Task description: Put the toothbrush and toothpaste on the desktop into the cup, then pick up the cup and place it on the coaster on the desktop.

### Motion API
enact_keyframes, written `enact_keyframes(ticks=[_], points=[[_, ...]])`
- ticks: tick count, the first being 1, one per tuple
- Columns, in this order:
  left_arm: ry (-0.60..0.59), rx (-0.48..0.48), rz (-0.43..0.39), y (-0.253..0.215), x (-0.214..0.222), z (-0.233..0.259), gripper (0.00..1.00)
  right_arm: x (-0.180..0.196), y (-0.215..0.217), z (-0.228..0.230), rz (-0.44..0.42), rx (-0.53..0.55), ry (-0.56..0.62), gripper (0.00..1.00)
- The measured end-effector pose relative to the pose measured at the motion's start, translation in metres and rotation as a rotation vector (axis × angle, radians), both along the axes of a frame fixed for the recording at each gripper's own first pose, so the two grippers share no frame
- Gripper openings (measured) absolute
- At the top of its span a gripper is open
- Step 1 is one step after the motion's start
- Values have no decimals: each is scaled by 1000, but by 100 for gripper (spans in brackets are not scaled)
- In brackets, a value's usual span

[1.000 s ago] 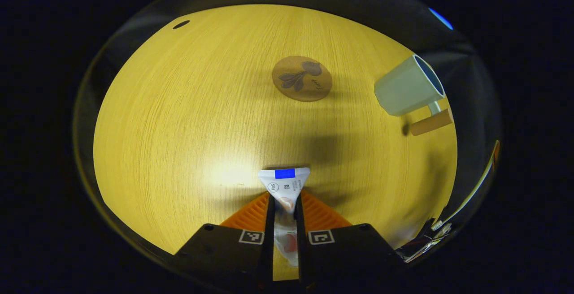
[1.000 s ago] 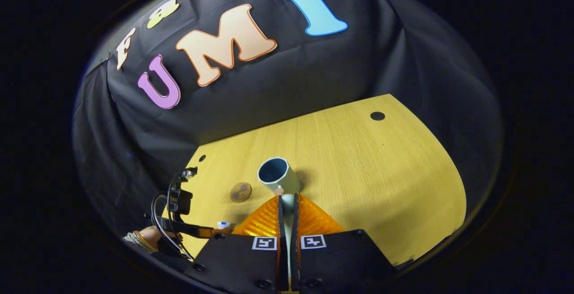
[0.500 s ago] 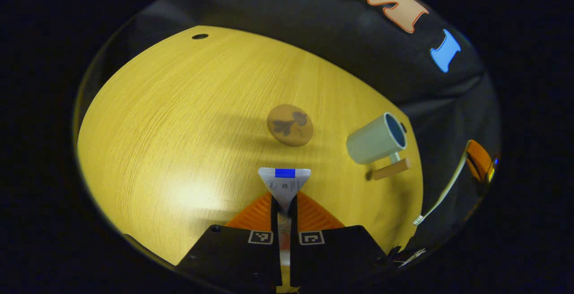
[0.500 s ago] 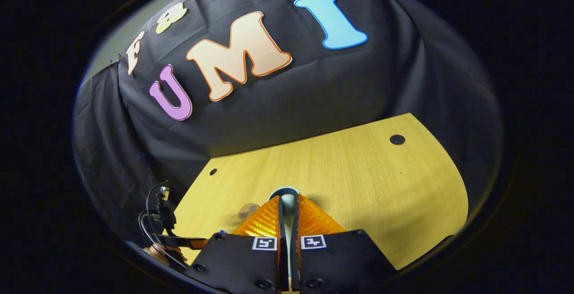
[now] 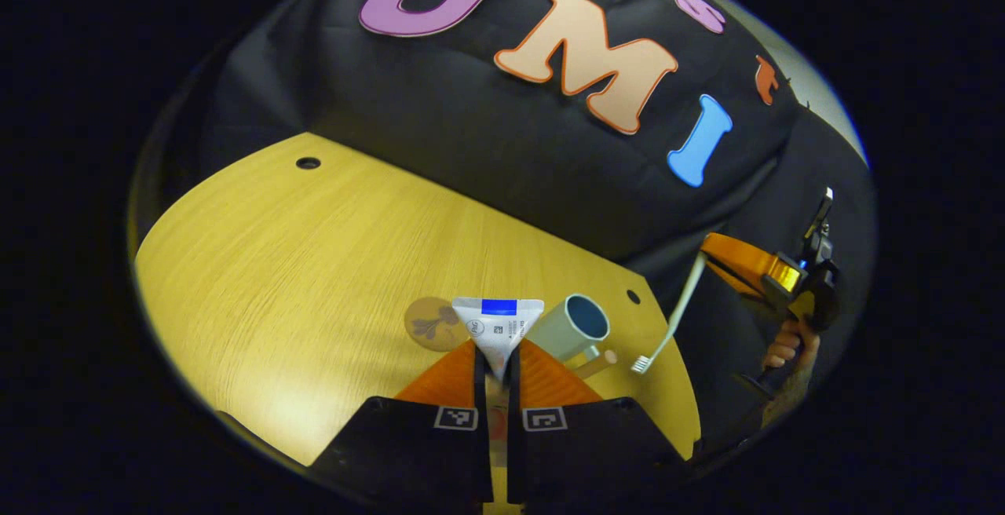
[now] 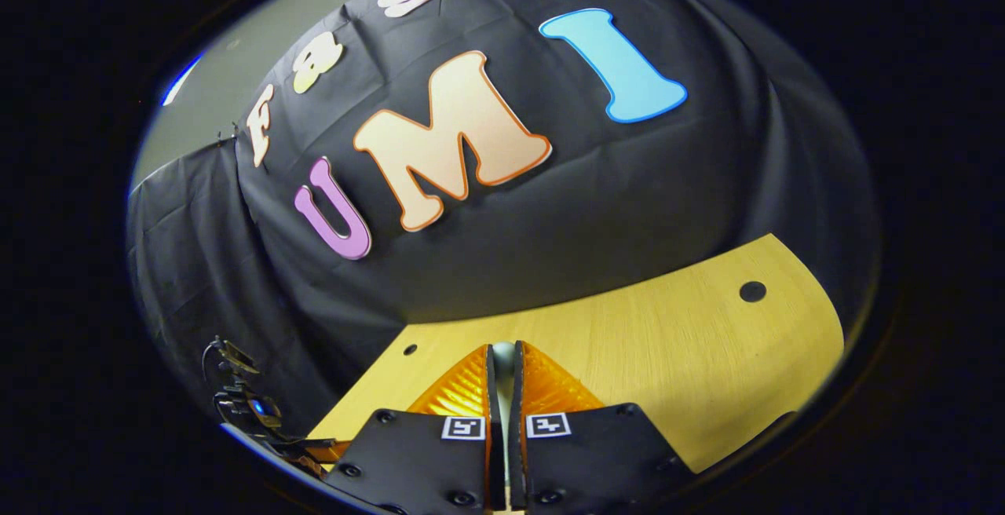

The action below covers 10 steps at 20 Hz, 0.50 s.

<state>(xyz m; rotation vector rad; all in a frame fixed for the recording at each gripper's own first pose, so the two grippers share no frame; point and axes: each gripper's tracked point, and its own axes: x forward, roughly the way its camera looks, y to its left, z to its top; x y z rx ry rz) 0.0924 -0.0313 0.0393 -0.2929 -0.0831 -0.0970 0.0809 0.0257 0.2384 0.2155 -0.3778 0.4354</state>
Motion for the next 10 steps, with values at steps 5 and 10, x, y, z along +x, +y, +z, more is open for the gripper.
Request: enact_keyframes(ticks=[5,10], points=[[-133,7,-36,-20,-11,41,6,25,5,27,9,31,-93,5],[-242,50,-71,-33,-9,80,6,65,12,8,-56,-51,-93,5]])
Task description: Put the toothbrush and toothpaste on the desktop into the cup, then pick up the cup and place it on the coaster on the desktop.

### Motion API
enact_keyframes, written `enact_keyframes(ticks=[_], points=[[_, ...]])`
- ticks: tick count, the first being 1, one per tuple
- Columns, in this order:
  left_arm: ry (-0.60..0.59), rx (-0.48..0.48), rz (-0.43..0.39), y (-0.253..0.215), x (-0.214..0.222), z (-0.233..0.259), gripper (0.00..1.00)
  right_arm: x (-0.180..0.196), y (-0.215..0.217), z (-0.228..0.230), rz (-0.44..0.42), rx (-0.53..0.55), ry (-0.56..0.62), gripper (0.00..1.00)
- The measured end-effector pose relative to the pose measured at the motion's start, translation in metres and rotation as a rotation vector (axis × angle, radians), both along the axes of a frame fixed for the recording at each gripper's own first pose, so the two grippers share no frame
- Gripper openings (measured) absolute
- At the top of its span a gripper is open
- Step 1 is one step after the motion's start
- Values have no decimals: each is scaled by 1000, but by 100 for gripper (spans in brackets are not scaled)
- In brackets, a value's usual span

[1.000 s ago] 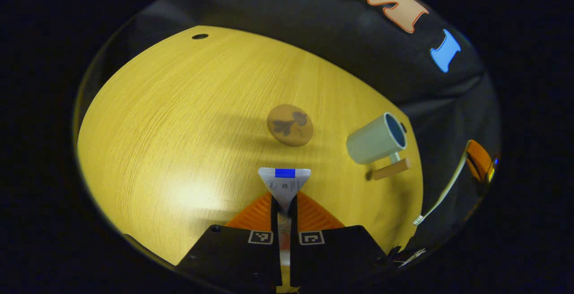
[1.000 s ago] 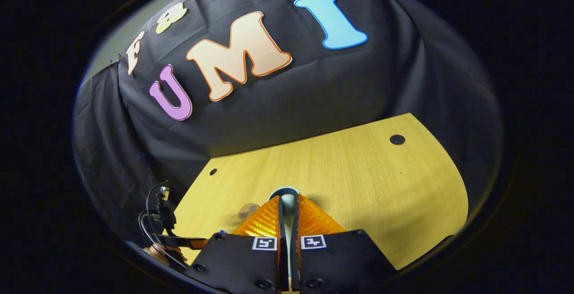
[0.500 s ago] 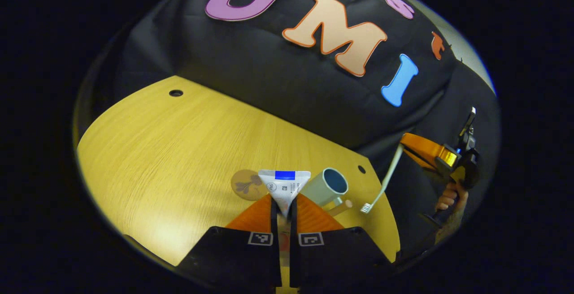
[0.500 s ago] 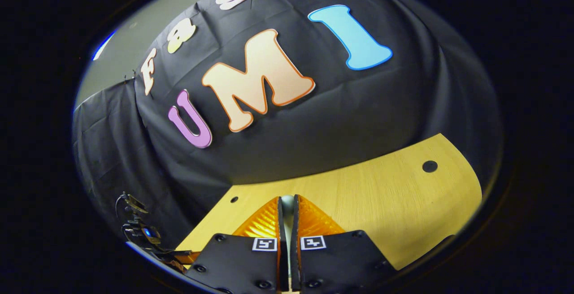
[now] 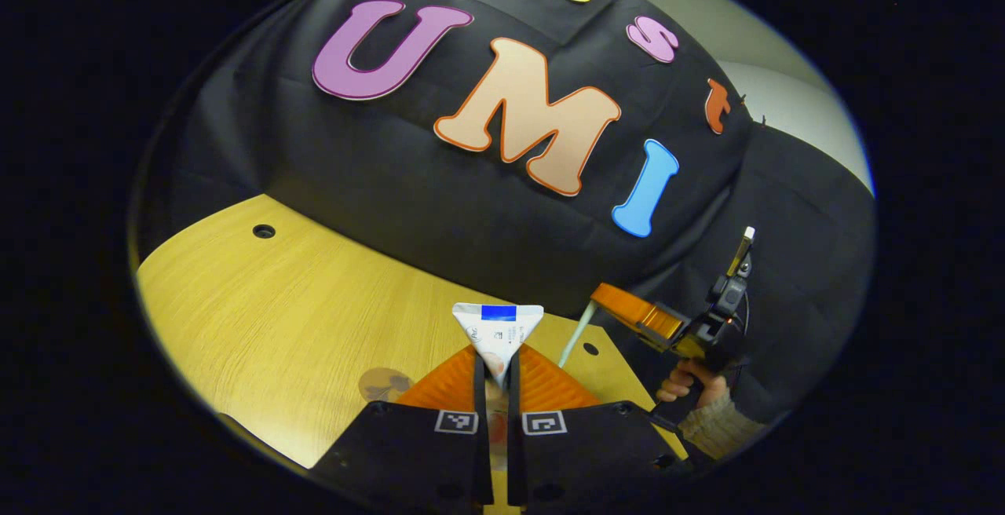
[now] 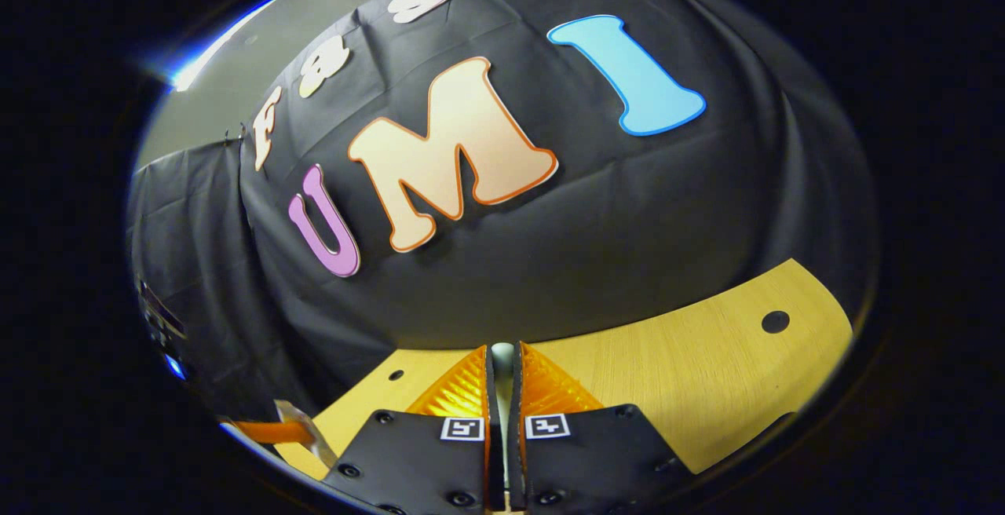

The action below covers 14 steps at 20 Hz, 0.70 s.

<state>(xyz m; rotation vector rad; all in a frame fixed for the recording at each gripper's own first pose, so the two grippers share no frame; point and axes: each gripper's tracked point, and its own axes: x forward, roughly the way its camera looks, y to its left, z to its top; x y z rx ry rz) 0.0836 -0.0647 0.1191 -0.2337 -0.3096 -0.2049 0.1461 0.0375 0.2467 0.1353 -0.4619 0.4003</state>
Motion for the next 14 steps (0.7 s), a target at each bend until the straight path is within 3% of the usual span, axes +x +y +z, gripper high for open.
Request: enact_keyframes(ticks=[6,11,13,14], points=[[-78,8,-36,-15,22,36,6,27,2,-37,-36,-58,58,5],[-99,9,-74,-25,41,47,6,24,-8,-41,-56,-18,48,6],[-110,5,-83,-28,47,49,6,24,-9,-46,-40,7,71,8],[-114,2,-90,-29,51,51,6,22,-10,-52,-30,20,90,15]])
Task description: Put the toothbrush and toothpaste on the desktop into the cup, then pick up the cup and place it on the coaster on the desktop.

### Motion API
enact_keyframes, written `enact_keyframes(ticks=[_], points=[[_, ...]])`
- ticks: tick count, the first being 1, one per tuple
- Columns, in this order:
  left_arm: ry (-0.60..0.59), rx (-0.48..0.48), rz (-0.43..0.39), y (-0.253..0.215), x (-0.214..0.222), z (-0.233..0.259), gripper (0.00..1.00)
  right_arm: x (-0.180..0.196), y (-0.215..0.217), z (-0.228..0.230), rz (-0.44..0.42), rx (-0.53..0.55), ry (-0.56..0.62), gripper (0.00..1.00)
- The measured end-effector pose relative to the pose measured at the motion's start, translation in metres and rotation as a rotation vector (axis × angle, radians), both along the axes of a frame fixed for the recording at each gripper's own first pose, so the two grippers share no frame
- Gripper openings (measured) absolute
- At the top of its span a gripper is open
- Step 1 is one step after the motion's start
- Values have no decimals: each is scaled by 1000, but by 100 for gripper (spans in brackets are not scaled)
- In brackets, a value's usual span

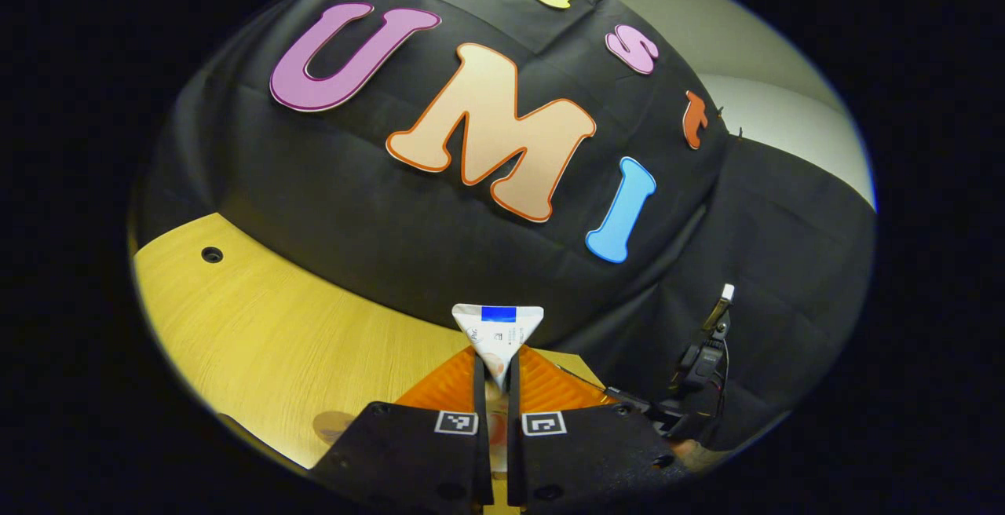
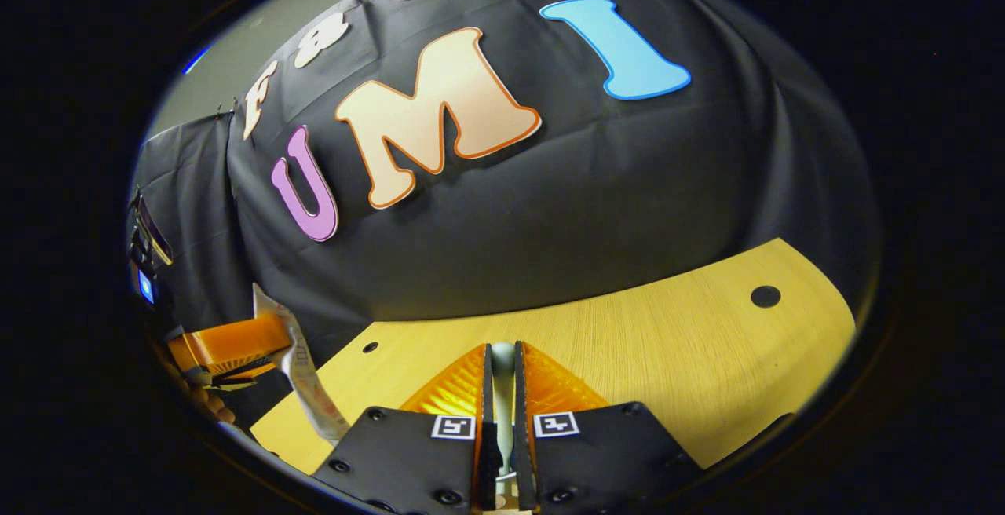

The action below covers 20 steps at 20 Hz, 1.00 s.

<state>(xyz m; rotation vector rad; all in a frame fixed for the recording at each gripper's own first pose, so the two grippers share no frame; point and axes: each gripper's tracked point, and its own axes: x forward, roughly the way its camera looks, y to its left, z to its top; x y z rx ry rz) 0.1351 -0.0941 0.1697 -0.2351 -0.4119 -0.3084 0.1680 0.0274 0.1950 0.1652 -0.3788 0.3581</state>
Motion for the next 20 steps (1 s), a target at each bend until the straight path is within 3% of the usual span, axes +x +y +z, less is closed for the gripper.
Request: enact_keyframes(ticks=[2,3,6,7,11,20], points=[[-4,-11,-14,-3,6,2,6,-3,-7,-7,7,36,17,10],[-3,-14,-22,-5,9,3,6,-6,-8,-7,16,58,17,19],[6,-28,-53,-11,21,-1,6,-20,-33,-13,-28,133,14,97],[14,-33,-68,-13,25,-3,6,-23,-42,-14,-44,155,10,92],[35,-10,-83,-23,47,-14,6,-48,-86,-16,-129,225,-17,93],[107,81,-84,-46,97,-51,6,-95,-169,-40,-312,272,-39,93]])
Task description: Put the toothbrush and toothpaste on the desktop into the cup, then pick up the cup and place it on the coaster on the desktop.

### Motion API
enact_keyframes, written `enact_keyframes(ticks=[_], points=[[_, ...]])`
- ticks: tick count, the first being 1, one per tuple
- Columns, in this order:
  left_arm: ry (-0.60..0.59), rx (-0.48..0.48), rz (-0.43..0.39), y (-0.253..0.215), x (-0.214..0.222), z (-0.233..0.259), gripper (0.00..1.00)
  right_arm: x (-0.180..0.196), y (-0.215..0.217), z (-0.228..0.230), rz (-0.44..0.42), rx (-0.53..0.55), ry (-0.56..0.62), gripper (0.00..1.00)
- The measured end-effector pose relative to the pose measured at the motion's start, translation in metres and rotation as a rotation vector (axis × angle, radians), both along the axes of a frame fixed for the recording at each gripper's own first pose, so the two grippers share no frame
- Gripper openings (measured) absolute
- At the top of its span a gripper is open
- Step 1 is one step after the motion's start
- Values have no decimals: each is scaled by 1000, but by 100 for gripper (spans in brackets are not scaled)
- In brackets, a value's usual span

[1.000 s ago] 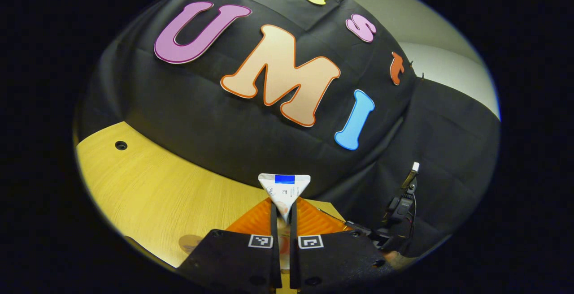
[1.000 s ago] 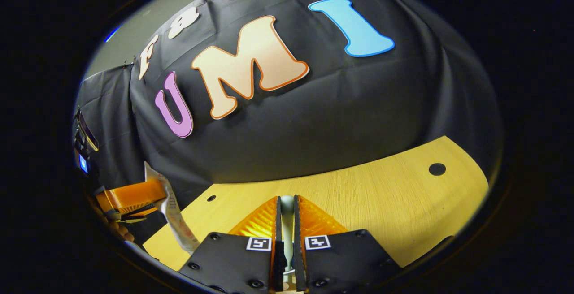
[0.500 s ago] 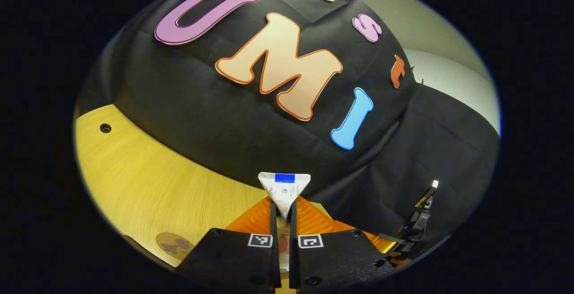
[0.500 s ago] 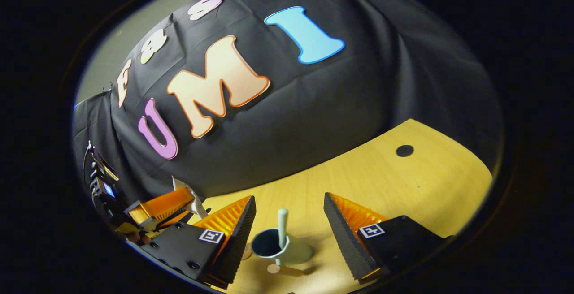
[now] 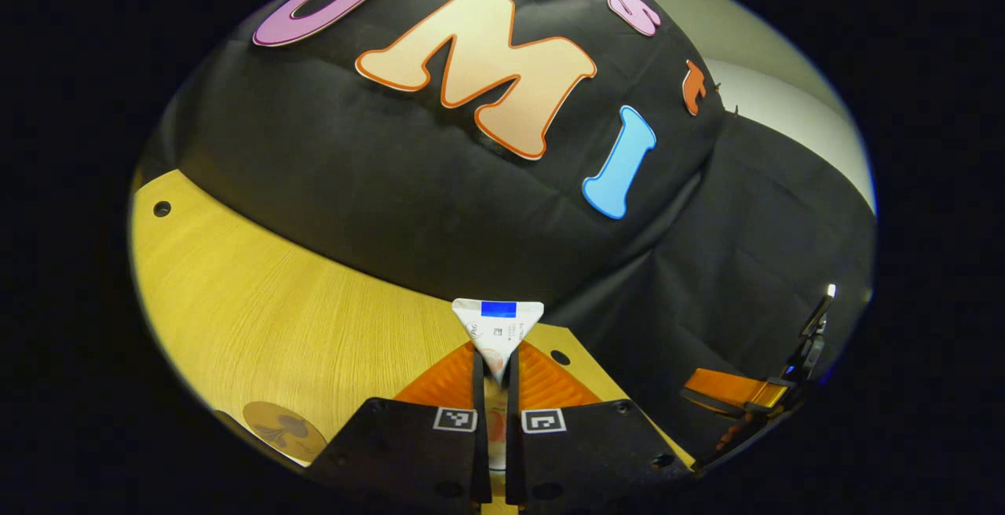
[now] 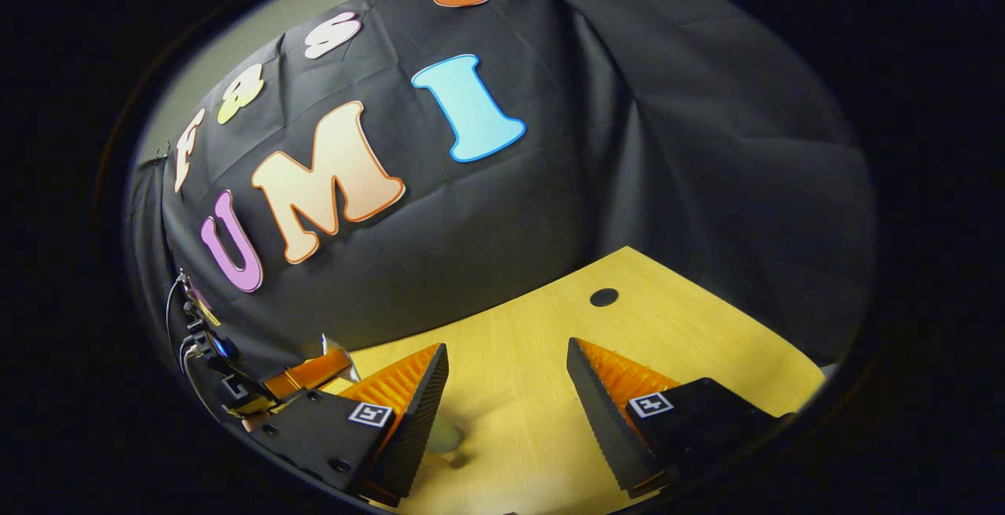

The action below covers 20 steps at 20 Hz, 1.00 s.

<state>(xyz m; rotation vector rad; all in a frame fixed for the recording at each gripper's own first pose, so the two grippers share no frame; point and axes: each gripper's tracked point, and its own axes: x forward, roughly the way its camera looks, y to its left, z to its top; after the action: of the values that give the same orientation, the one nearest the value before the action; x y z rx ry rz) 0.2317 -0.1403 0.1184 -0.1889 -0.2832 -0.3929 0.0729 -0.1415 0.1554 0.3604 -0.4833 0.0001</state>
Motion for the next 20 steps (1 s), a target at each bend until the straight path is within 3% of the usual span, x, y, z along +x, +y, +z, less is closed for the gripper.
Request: enact_keyframes(ticks=[3,8,12,13,15,20], points=[[11,58,23,-2,4,-8,6,0,3,-10,12,12,21,93],[33,108,-8,-10,-10,-28,16,3,22,-14,42,-23,35,93],[9,100,-19,-10,-28,-26,47,1,34,-15,59,-35,40,93],[11,104,-18,-8,-31,-27,64,0,37,-15,62,-40,40,93],[24,109,2,6,-36,-33,78,0,46,-16,74,-52,48,93],[46,83,60,51,-64,-40,83,4,82,-28,137,-120,136,93]])
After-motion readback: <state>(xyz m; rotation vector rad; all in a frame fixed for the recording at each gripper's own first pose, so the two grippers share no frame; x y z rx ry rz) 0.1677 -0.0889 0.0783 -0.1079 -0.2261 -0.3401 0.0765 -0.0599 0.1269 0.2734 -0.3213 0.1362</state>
